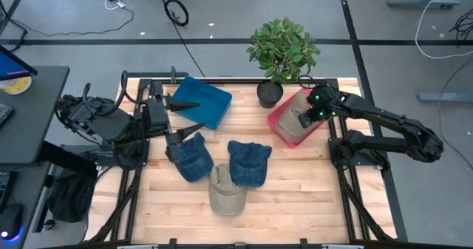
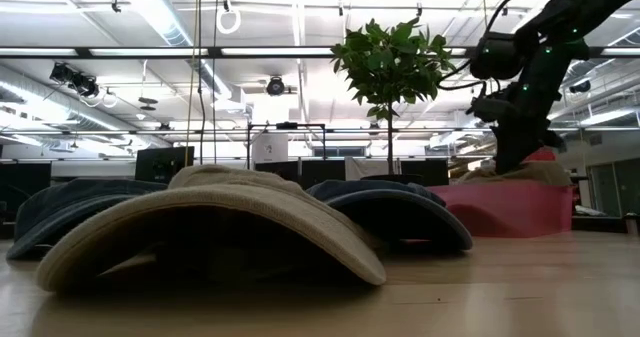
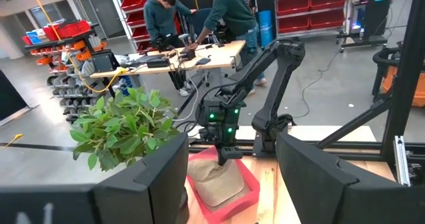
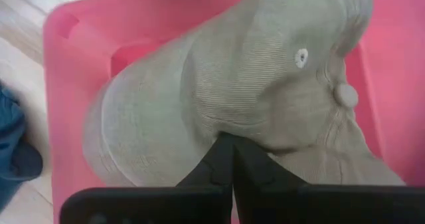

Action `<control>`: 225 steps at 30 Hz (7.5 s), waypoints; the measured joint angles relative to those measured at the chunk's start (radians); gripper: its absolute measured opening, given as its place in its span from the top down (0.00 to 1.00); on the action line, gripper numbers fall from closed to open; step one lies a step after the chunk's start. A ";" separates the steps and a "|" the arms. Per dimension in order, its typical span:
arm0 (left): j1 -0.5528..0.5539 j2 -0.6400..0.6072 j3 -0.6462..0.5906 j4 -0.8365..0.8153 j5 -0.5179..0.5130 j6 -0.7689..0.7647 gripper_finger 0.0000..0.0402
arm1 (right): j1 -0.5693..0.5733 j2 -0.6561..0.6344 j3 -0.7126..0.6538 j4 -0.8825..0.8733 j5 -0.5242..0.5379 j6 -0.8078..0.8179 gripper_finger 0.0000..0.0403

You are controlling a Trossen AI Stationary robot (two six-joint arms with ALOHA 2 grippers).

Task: Pick & Place hat
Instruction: Put the left brown cap into the red bin, then put the brown cap into the red bin

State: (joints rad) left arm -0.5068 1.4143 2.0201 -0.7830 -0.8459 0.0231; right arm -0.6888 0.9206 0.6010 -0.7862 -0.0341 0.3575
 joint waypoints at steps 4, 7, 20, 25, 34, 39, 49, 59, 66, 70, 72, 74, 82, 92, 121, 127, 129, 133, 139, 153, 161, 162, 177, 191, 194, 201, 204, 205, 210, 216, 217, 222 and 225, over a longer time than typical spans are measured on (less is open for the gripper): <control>0.007 0.000 0.000 0.000 0.000 0.000 0.42 | 0.000 0.015 0.000 0.001 -0.025 0.029 1.00; 0.011 0.000 0.000 0.000 -0.001 -0.001 0.42 | 0.000 0.006 0.016 -0.018 -0.031 0.066 1.00; 0.011 0.000 0.000 -0.035 0.000 -0.018 0.42 | 0.006 -0.046 0.248 -0.050 -0.009 0.125 1.00; 0.005 0.000 0.000 -0.094 0.031 -0.047 0.42 | 0.051 -0.062 0.291 -0.040 -0.012 0.245 1.00; 0.003 0.000 0.000 -0.254 0.254 -0.226 0.42 | 0.144 -0.073 0.291 -0.002 -0.081 0.480 0.97; -0.004 0.024 0.000 -0.255 0.355 -0.282 0.42 | 0.205 -0.073 0.291 0.049 -0.131 0.516 0.98; -0.053 0.159 0.000 -0.256 0.420 -0.339 0.42 | 0.332 -0.073 0.291 0.396 -0.206 0.551 0.98; -0.119 0.304 0.000 -0.254 0.424 -0.464 0.42 | 0.420 -0.073 0.291 0.449 -0.285 0.529 0.98; -0.187 0.396 0.000 -0.300 0.450 -0.536 0.42 | 0.455 -0.073 0.291 0.449 -0.300 0.513 0.98; -0.217 0.442 0.000 -0.374 0.499 -0.539 0.42 | 0.467 -0.073 0.291 0.449 -0.300 0.492 0.98; -0.227 0.466 0.000 -0.380 0.503 -0.536 0.42 | 0.474 -0.073 0.291 0.449 -0.300 0.492 0.98; -0.234 0.493 0.000 -0.379 0.503 -0.530 0.42 | 0.482 -0.073 0.291 0.448 -0.300 0.487 0.98; -0.244 0.620 0.000 -0.396 0.502 -0.453 0.42 | 0.515 -0.073 0.291 0.456 -0.296 0.486 0.98; -0.243 0.765 0.000 -0.376 0.464 -0.374 0.42 | 0.555 -0.073 0.291 0.461 -0.258 0.517 0.98; -0.179 0.946 0.000 -0.237 0.398 -0.239 0.42 | 0.562 -0.073 0.291 0.465 -0.220 0.551 0.98; -0.170 0.961 0.000 -0.248 0.371 -0.269 0.42 | 0.577 -0.073 0.291 0.464 -0.220 0.550 0.98; -0.164 0.970 0.001 -0.247 0.368 -0.276 0.42 | 0.582 -0.073 0.291 0.464 -0.220 0.547 0.98; -0.158 0.974 0.001 -0.232 0.364 -0.266 0.44 | 0.582 -0.073 0.291 0.463 -0.220 0.549 0.98; -0.150 0.974 0.001 -0.237 0.371 -0.262 0.61 | 0.582 -0.073 0.291 0.463 -0.218 0.551 0.98; -0.199 0.953 0.089 -0.531 0.380 -0.254 0.99 | 0.582 -0.073 0.291 0.479 -0.218 0.577 0.98; -0.272 0.893 0.237 -0.648 0.260 -0.332 1.00 | 0.582 -0.073 0.292 0.545 -0.218 0.577 0.98; -0.277 0.893 0.250 -0.648 0.257 -0.334 1.00 | 0.582 -0.073 0.292 0.551 -0.218 0.577 0.98; -0.279 0.895 0.237 -0.595 0.370 -0.348 0.64 | 0.582 -0.073 0.292 0.571 -0.217 0.577 0.98; -0.252 0.895 -0.034 -0.519 0.307 -0.455 0.32 | 0.582 -0.073 0.292 0.569 -0.217 0.603 0.98; -0.251 0.895 -0.114 -0.444 0.294 -0.457 0.34 | 0.582 -0.073 0.292 0.568 -0.217 0.603 0.98; -0.250 0.895 -0.229 -0.340 0.170 -0.455 0.37 | 0.582 -0.073 0.292 0.568 -0.217 0.611 0.98; -0.230 0.894 -0.277 -0.336 0.134 -0.455 0.39 | 0.582 -0.073 0.292 0.568 -0.217 0.611 0.98; -0.221 0.894 -0.295 -0.332 0.127 -0.456 0.39 | 0.581 -0.073 0.292 0.568 -0.217 0.611 0.98; -0.182 0.888 -0.340 -0.326 0.107 -0.457 0.45 | 0.581 -0.073 0.292 0.568 -0.217 0.629 0.98; -0.142 0.897 -0.321 -0.349 0.017 -0.349 0.80 | 0.582 -0.073 0.292 0.569 -0.217 0.633 0.98; -0.137 0.897 -0.308 -0.370 0.016 -0.354 0.89 | 0.582 -0.073 0.292 0.569 -0.217 0.633 0.98; -0.136 0.897 -0.207 -0.461 -0.012 -0.386 0.95 | 0.581 -0.073 0.292 0.569 -0.209 0.645 0.98; -0.155 0.897 -0.118 -0.521 -0.045 -0.400 0.98 | 0.581 -0.073 0.292 0.569 -0.206 0.645 0.98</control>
State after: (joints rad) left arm -0.6615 2.3115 1.9023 -1.3035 -0.8909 -0.3768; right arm -0.1078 0.8477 0.8928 -0.2169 -0.2401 1.0023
